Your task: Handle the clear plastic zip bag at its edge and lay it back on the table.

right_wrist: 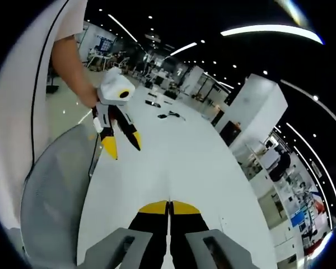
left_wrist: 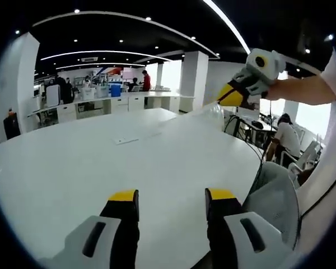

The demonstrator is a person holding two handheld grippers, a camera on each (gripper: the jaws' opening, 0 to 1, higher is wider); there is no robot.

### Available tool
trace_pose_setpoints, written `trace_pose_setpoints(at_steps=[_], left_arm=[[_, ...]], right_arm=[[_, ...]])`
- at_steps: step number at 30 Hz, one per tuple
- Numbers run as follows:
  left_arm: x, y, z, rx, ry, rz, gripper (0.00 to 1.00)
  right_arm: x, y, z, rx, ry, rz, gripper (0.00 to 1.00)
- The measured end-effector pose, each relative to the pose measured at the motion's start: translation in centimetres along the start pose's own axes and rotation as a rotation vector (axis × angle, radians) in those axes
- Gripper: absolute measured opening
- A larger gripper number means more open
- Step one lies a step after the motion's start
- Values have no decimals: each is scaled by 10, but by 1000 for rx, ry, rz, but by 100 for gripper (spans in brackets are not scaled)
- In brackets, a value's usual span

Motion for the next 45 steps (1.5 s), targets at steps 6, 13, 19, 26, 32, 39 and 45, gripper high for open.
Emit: trace_pose_setpoints(at_steps=[6, 13, 19, 26, 32, 39, 45], left_arm=[[-18, 1, -10, -10, 5, 36, 44], [-29, 2, -18, 19, 23, 62, 37], [-38, 6, -15, 42, 40, 74, 36], [-49, 7, -13, 83, 83, 89, 32], [-53, 8, -16, 136, 106, 91, 25], [-61, 8, -16, 171, 128, 115, 21], [-61, 11, -16, 190, 124, 125, 18]], right_arm=[[-7, -4, 2, -27, -8, 19, 0], [-17, -9, 5, -52, -21, 43, 0], [-20, -13, 6, -72, -28, 55, 0], [-26, -21, 7, -97, -32, 74, 0], [-29, -25, 8, -112, -36, 81, 0], [-34, -27, 7, -131, -41, 87, 0], [-34, -29, 8, -133, -34, 90, 0]])
Point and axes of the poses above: the point that each gripper's makers call its tool centre point, and the gripper's own axes: y roughly forward along the fingers, z roughly to its right, x roughly out of its underside, the point moved 8 cm from there along -y, roughly backward along the fingers, and after that the axes turned 4 degrees about x, right-handed, at the moved point
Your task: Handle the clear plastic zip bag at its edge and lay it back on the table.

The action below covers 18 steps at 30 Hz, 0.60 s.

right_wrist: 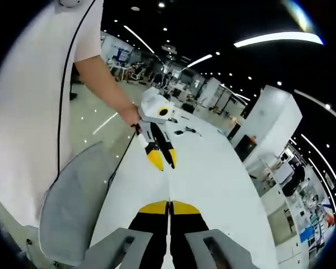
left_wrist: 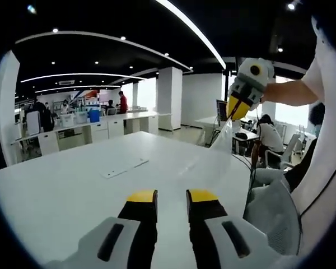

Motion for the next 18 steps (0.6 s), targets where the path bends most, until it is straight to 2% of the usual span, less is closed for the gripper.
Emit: trace_pose_setpoints(at_steps=[4, 18], left_arm=[[-7, 3, 7, 37, -8, 33, 18], [-10, 2, 15, 107, -38, 43, 8]], right_arm=[[-1, 0, 0, -6, 2, 1, 0], [0, -3, 1, -10, 9, -5, 0]])
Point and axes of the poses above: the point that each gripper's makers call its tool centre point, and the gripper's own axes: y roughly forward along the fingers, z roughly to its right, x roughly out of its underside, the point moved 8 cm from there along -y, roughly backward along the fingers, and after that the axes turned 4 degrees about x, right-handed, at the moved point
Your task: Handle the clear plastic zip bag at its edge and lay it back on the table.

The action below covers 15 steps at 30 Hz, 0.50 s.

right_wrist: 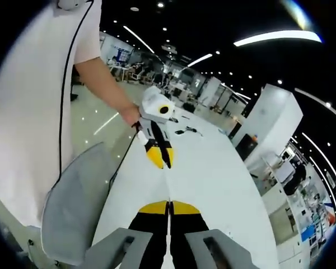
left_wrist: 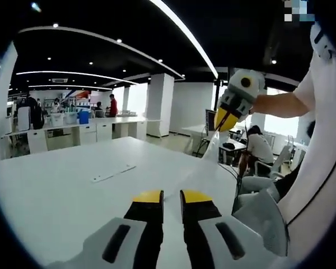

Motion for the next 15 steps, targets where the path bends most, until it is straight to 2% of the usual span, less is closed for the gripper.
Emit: trace_pose_setpoints(at_steps=[7, 15], left_arm=[[-1, 1, 6, 16, 18, -17, 7], [4, 7, 20, 81, 156, -159, 2]], right_arm=[[3, -1, 1, 5, 5, -8, 0], [6, -1, 1, 5, 12, -18, 0]])
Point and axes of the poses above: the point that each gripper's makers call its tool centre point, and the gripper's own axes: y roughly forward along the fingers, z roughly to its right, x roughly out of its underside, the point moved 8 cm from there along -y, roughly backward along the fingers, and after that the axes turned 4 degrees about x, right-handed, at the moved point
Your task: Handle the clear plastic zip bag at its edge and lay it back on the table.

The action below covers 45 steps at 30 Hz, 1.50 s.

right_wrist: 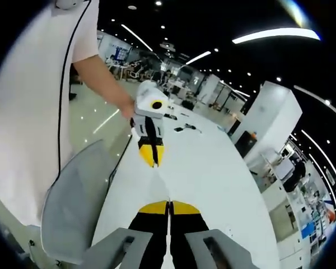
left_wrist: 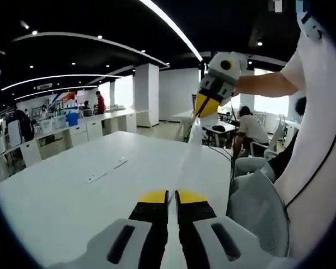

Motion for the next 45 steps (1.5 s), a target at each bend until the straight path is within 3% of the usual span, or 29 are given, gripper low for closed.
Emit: trace_pose_setpoints(at_steps=[12, 27, 45], left_arm=[[2, 12, 9, 31, 77, -163, 1], [4, 16, 14, 74, 98, -248, 0], [-2, 16, 16, 38, 114, -364, 0]], right_arm=[[4, 3, -4, -21, 4, -23, 0], [8, 8, -8, -33, 8, -29, 0], [13, 12, -10, -19, 15, -17, 0]])
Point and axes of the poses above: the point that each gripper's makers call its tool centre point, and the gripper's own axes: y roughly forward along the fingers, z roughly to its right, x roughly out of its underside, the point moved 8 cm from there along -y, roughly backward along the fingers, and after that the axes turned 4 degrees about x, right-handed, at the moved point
